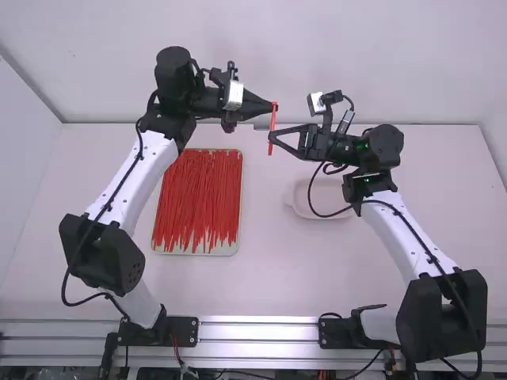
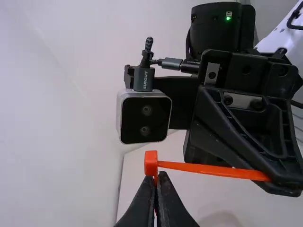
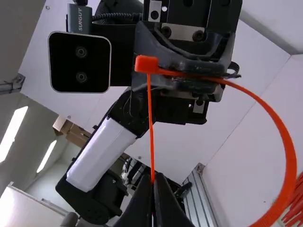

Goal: Fasten the cable tie

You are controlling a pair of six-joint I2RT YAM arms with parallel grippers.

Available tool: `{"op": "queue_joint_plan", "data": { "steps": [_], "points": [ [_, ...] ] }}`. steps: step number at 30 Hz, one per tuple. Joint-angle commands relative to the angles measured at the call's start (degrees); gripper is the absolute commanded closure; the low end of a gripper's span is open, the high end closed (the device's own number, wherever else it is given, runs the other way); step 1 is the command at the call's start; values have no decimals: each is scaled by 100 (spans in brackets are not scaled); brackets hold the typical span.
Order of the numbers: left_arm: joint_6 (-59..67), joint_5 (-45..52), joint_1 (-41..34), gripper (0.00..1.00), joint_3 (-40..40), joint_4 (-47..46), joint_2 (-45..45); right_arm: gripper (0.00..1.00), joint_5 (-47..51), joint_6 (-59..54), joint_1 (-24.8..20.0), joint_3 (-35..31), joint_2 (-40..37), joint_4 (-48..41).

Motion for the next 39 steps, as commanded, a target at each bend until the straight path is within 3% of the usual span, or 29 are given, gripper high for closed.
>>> {"op": "queue_joint_plan", "data": {
  "steps": [1,13,31,39],
  "points": [
    [20,98,-72,98,-4,-44,-44,100,33,37,-24,-9,-2,37],
    [638,645,-111,98,-4,-697,-44,100,116,42,-24,-9,-2,35],
    [640,599,-116,98,-22,-890,-44,100,310,125,-103,-9,-2,-186],
    [1220,730,-122,98,-157,-1384,-44,100,396,125,-240,-7,-2,-201]
  ]
}}
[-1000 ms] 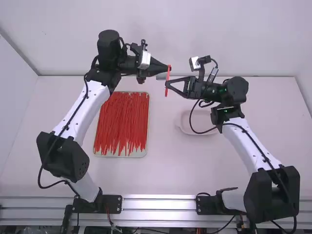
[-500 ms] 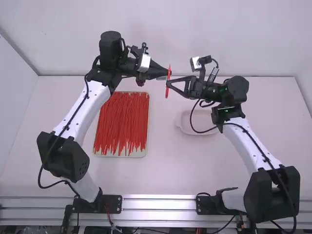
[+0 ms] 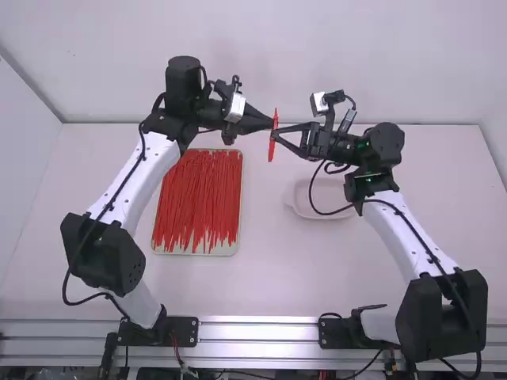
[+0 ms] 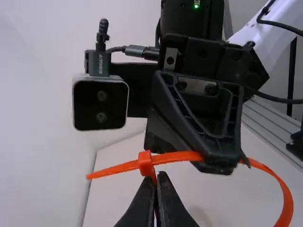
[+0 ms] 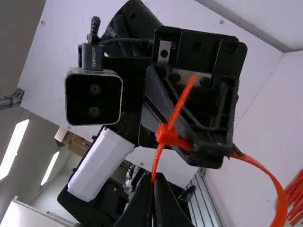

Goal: Fasten the cable tie

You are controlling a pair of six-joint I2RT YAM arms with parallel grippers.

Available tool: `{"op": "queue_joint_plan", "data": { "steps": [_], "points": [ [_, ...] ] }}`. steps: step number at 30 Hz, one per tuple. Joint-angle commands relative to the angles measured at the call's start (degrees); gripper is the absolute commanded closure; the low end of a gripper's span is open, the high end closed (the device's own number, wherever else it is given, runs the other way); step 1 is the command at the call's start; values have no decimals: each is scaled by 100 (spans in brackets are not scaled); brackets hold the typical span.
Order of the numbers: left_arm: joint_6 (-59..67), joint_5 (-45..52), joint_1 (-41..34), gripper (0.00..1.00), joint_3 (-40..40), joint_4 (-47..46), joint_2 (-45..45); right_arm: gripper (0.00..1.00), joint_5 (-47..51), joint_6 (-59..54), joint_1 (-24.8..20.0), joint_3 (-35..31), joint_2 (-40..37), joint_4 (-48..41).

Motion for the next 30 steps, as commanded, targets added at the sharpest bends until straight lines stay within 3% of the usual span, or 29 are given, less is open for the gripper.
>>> {"op": "queue_joint_plan", "data": {
  "steps": [1,21,23,30],
  "points": [
    [232,422,-66,98,-50,-13,-44,100,278,0,-146,-4,-2,24],
    [466,623,-238,98,-52,-107,-46,100,297,-94,-186,-4,-2,24],
    [461,612,-177,98,-52,-111,-46,89,251,-109,-186,-7,-2,24],
    [52,669,-160,98,-55,-105,-46,78,79,-107,-186,-7,-2,24]
  ]
}}
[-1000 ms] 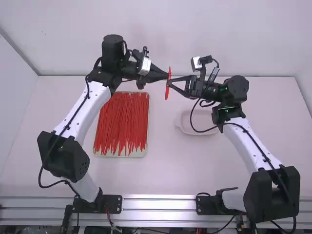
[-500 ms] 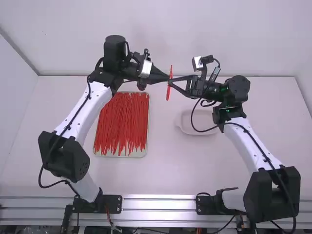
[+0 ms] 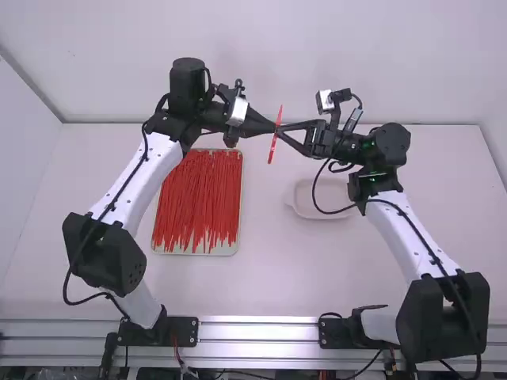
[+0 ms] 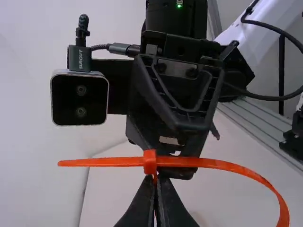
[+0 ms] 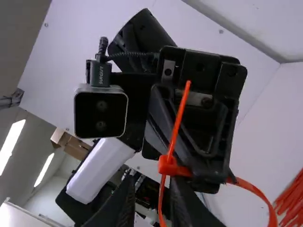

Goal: Fasten the cable tie

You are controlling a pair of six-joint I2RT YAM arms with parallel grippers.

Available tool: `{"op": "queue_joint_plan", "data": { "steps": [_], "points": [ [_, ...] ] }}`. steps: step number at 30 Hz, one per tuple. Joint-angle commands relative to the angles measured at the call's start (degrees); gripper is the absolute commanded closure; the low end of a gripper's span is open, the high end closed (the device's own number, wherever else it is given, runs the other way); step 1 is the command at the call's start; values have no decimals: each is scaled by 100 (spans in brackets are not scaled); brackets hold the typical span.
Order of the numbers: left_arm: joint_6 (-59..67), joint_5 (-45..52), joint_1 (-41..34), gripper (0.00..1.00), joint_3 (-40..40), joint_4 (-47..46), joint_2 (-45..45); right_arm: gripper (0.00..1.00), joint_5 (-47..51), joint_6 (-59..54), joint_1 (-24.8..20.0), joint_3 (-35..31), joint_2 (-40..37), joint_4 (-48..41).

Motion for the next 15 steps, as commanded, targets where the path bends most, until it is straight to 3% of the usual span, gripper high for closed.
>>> {"op": "queue_joint_plan", "data": {
  "steps": [1,5,15],
  "points": [
    [-122,511,-87,98,-55,-17,-50,76,87,-37,-55,-9,35,-48],
    [-131,511,-111,98,-55,-85,-50,64,44,-28,-74,-9,35,-48],
    [-323,595,-114,98,-55,-133,-50,62,-57,-11,-280,-7,35,-50]
  ]
}}
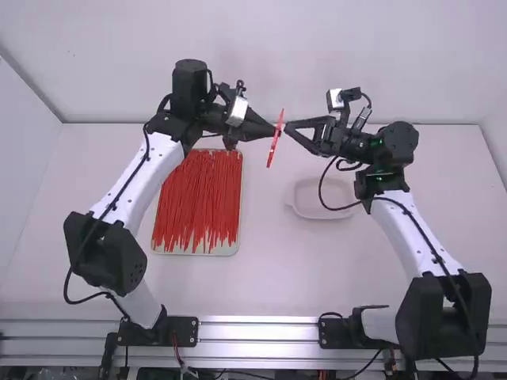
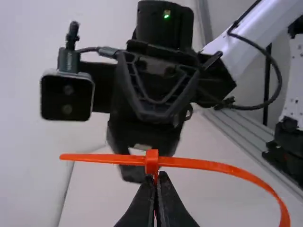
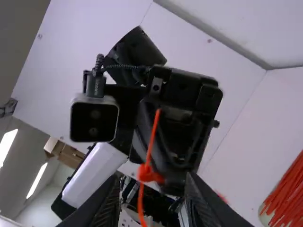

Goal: Fasten the cable tie

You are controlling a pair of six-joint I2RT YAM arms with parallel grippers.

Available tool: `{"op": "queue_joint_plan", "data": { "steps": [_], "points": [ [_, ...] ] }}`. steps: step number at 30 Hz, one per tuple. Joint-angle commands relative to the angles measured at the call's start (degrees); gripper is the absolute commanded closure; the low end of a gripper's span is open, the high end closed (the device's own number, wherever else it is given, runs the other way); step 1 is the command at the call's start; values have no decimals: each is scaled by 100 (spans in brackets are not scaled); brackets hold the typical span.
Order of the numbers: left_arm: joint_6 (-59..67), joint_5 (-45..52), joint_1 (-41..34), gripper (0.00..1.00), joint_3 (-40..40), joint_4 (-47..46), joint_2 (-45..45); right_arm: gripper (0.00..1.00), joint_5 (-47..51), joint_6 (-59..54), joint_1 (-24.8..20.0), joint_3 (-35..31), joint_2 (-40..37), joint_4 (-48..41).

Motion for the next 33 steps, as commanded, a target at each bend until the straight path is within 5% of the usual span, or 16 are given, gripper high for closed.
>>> {"op": "queue_joint_plan", "data": {
  "steps": [1,18,24,33],
  "points": [
    [-44,326,-79,98,-46,4,-83,62,2,0,15,-7,13,31],
    [109,-79,-334,98,-111,-247,-81,62,68,127,20,-4,13,33],
    [107,-81,-354,98,-111,-247,-81,100,70,127,17,-4,13,31],
    [107,-240,-337,98,-109,-251,-81,100,63,92,20,-4,13,33]
  ]
}}
